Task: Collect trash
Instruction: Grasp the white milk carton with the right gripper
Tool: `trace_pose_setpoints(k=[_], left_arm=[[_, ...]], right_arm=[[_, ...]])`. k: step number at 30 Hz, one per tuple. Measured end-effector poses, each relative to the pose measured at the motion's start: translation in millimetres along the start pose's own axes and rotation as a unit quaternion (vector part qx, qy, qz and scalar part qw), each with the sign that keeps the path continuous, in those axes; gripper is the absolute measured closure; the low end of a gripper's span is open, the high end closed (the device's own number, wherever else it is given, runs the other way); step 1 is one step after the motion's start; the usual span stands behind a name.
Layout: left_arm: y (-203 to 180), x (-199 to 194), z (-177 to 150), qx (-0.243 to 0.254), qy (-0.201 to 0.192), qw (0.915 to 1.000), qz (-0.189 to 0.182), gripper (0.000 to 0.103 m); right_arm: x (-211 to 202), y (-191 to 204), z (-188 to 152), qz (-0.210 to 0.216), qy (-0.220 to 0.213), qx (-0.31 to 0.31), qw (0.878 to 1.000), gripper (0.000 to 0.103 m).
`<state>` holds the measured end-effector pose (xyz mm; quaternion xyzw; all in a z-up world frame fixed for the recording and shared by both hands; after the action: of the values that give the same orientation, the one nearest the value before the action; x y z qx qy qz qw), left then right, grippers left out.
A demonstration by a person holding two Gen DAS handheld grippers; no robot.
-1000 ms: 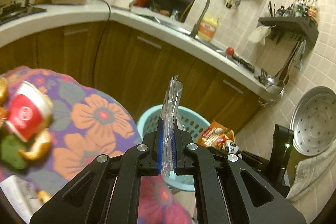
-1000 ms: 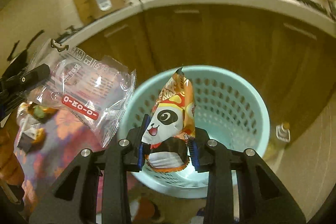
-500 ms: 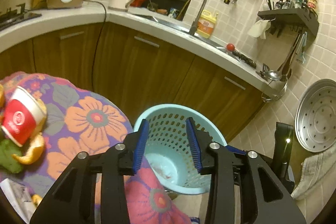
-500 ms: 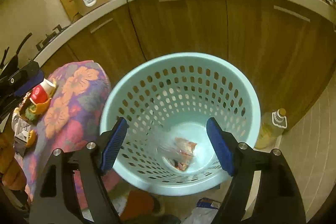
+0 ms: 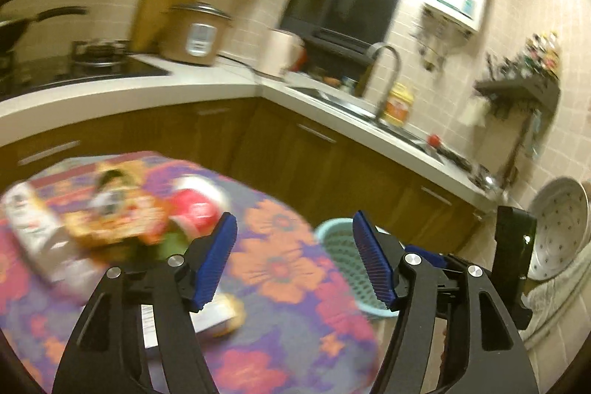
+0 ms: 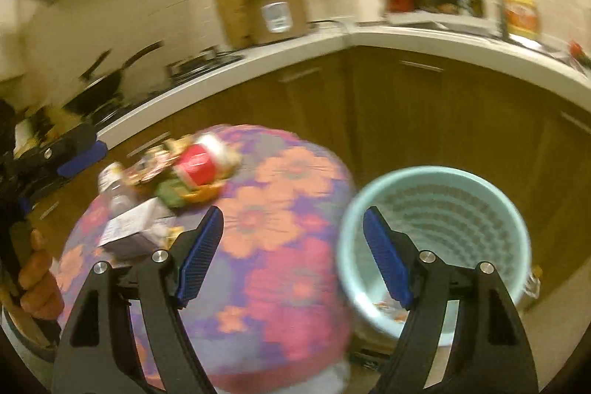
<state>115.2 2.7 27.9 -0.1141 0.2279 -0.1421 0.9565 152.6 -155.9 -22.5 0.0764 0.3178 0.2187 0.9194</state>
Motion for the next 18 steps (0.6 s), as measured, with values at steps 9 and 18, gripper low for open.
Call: trace_pose_setpoints(k=[9,18], left_arm=[[110,-52,-30,-0.073,0.018,0.9927,0.094,0.038],[145,-30,-76,-0.131,0.071,0.9853,0.082,0.038]], right_arm=[[44,85,-15,0.052,0.042,-0.07,0.995,0.029],[78,137,-16,0.086,0.075,-0.115,0.987,0.029]])
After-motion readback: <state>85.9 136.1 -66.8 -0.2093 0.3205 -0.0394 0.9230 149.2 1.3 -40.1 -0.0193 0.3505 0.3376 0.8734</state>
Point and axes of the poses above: each gripper's, at about its wrist camera, not at the fingertips, and x roughly the way its jaws point, y to its left, z to its top, the point moved 8 cm from there along x, roughly the way its jaws point, and after that the axes turned 3 degrees about x, right-handed, at the moved point
